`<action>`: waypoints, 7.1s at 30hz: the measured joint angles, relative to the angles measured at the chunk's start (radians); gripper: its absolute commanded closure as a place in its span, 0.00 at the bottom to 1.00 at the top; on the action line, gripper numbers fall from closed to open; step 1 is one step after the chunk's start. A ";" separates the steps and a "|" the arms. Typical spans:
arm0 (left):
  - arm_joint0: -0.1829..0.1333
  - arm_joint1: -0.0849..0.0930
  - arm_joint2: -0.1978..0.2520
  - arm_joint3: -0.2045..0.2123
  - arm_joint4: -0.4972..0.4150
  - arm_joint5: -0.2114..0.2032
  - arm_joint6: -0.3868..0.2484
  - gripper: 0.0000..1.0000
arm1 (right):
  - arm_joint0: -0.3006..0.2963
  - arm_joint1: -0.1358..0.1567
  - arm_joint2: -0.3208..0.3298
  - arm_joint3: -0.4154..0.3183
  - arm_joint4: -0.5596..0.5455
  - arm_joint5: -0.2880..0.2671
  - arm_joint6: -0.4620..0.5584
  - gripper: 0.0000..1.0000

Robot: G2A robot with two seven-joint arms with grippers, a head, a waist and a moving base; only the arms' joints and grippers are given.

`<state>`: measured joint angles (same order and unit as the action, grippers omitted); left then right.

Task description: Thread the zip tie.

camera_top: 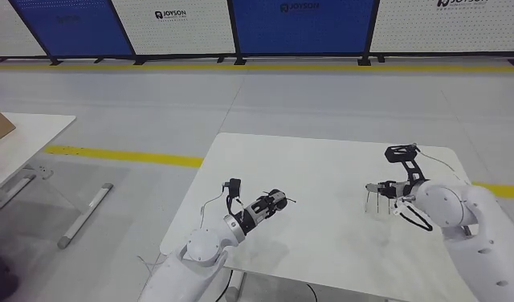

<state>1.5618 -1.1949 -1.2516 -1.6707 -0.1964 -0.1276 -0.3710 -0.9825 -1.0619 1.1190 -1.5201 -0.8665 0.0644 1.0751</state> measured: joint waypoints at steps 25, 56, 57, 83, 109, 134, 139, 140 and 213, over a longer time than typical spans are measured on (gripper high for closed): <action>0.000 0.000 0.000 0.000 0.000 0.000 0.000 1.00 | 0.175 -0.016 -0.030 0.354 0.405 -0.404 0.192 0.00; 0.000 0.000 0.000 0.000 0.000 0.000 0.000 1.00 | 0.230 -0.054 -0.121 0.466 0.402 -0.156 0.026 0.14; 0.000 0.000 0.000 0.000 0.000 0.000 0.000 1.00 | 0.236 -0.056 -0.125 0.476 0.402 -0.149 0.027 0.19; 0.000 0.000 0.000 0.000 0.000 0.000 0.000 1.00 | 0.324 -0.094 -0.201 0.641 0.383 -0.067 0.073 0.61; 0.000 0.000 0.000 0.000 0.000 0.000 0.000 1.00 | 0.380 -0.136 -0.263 0.751 0.378 -0.032 0.102 0.76; 0.000 0.000 0.000 0.000 0.000 0.000 0.000 1.00 | 0.468 -0.209 -0.334 0.941 0.401 -0.049 0.090 0.95; 0.000 0.000 0.000 0.000 0.000 0.000 0.000 1.00 | 0.485 -0.223 -0.343 0.982 0.406 -0.059 0.086 1.00; 0.000 0.000 0.000 0.000 0.000 0.000 0.000 1.00 | 0.488 -0.225 -0.344 0.988 0.406 -0.061 0.085 1.00; 0.000 0.000 0.000 0.000 0.000 0.000 0.000 1.00 | -0.149 -0.015 0.151 0.137 0.741 -0.392 -0.384 1.00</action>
<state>1.5618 -1.1949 -1.2516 -1.6707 -0.1964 -0.1276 -0.3710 -1.1310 -1.0765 1.2700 -1.3835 -0.1253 -0.3279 0.6907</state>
